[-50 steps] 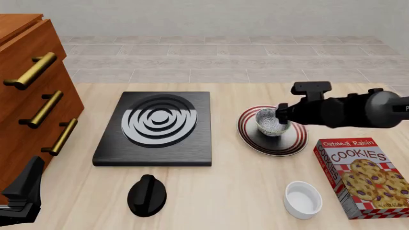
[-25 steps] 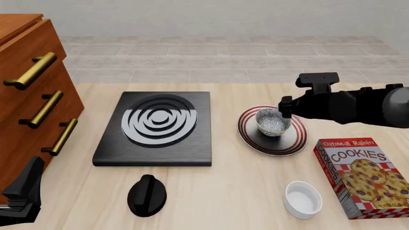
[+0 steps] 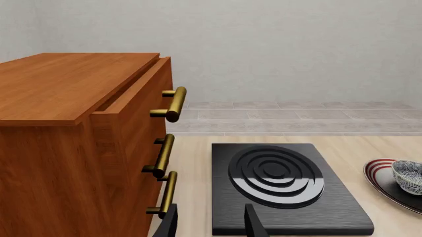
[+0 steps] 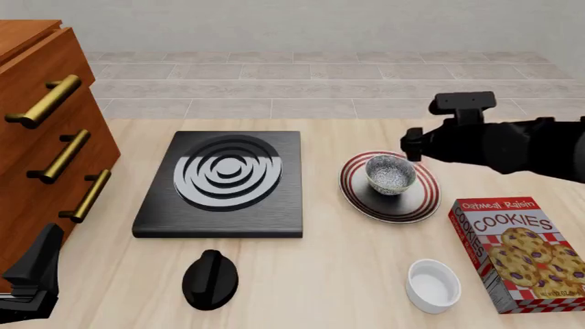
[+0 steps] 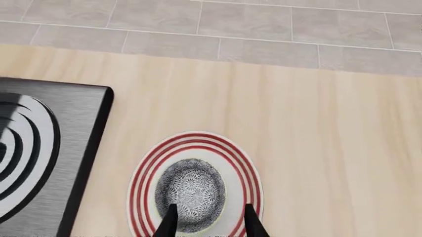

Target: Pick the akita bowl next to the ramekin and place it on the plate.

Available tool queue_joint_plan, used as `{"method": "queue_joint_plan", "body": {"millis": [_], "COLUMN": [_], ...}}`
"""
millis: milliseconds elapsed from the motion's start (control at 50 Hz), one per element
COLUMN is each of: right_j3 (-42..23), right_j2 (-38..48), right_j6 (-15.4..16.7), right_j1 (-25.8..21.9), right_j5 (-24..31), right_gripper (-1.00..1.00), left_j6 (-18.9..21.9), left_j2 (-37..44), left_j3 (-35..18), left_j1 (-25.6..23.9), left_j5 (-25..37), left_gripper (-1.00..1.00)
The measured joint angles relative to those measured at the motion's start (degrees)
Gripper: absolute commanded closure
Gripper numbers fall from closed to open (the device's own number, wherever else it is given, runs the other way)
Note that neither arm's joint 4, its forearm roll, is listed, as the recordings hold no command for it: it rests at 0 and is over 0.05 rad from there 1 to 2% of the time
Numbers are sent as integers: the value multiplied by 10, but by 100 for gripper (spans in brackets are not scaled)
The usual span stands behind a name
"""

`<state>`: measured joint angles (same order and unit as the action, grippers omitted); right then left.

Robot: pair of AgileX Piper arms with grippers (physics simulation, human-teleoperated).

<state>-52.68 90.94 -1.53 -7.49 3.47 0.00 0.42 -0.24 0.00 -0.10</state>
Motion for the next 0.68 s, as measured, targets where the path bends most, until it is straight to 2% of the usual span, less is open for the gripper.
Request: {"method": "queue_joint_plan", "body": {"millis": [680], "right_j3": [-3], "right_j2": [-72], "right_j6": [3], "right_j1": [-3], "right_j5": [37], "right_gripper": [-100], "left_j6": [0], "left_j2": [0], "left_j3": [0], "left_j1": [0], "left_j5": [0], "left_gripper": [-100]}}
